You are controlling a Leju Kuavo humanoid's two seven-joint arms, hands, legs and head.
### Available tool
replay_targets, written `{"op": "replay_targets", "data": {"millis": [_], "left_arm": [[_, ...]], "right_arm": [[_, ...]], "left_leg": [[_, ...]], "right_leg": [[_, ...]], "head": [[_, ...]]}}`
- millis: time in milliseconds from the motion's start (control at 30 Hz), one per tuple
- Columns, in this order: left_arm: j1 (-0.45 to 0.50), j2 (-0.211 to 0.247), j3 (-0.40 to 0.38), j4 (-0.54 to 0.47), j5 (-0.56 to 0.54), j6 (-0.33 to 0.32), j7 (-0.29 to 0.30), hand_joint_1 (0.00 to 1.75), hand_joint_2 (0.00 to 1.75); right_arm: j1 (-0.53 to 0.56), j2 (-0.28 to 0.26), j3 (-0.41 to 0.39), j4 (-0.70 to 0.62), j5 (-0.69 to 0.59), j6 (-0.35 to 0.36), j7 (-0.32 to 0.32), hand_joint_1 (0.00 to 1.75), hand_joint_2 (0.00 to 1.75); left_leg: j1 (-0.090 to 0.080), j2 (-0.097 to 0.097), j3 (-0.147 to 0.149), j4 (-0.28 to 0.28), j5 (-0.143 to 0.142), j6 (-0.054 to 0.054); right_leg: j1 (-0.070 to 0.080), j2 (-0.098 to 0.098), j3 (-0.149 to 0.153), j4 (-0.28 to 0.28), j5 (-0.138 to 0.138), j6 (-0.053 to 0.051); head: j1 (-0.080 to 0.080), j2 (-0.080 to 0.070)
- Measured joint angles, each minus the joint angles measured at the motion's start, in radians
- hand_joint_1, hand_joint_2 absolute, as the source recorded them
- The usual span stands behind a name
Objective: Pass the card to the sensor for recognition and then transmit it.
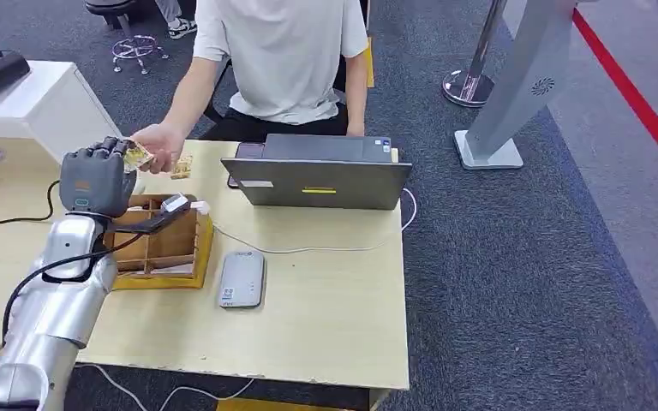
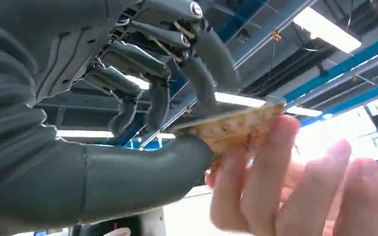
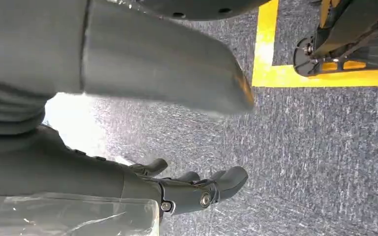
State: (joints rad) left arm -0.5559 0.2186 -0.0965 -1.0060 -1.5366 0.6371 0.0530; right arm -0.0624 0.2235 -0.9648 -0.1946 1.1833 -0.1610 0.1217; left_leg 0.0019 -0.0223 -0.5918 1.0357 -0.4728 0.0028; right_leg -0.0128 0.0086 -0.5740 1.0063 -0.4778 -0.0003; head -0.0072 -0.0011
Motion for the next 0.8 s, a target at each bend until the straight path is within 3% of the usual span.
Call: {"op": "replay_targets", "data": {"millis": [500,800], "left_arm": [[0.064,0.034,0.057,0.015,0.108,0.046,-0.05,0.0,1.75],[0.229,0.105,0.158,-0.111,0.279,0.047,-0.125,0.0,1.75]], "right_arm": [[0.001,-0.002,0.0,0.0,-0.002,0.001,-0.039,0.0,1.75],[0.006,-0.011,-0.001,0.0,-0.021,0.032,-0.051,0.0,1.75]], "left_leg": [[0.0,0.0,-0.001,-0.001,0.0,0.0],[0.0,0.004,-0.001,-0.001,-0.001,-0.002]], "right_leg": [[0.0,0.0,-0.001,0.0,0.0,0.0],[0.0,0.004,-0.002,0.0,-0.001,-0.001]], "head": [[0.0,0.0],[0.001,0.0]]}}
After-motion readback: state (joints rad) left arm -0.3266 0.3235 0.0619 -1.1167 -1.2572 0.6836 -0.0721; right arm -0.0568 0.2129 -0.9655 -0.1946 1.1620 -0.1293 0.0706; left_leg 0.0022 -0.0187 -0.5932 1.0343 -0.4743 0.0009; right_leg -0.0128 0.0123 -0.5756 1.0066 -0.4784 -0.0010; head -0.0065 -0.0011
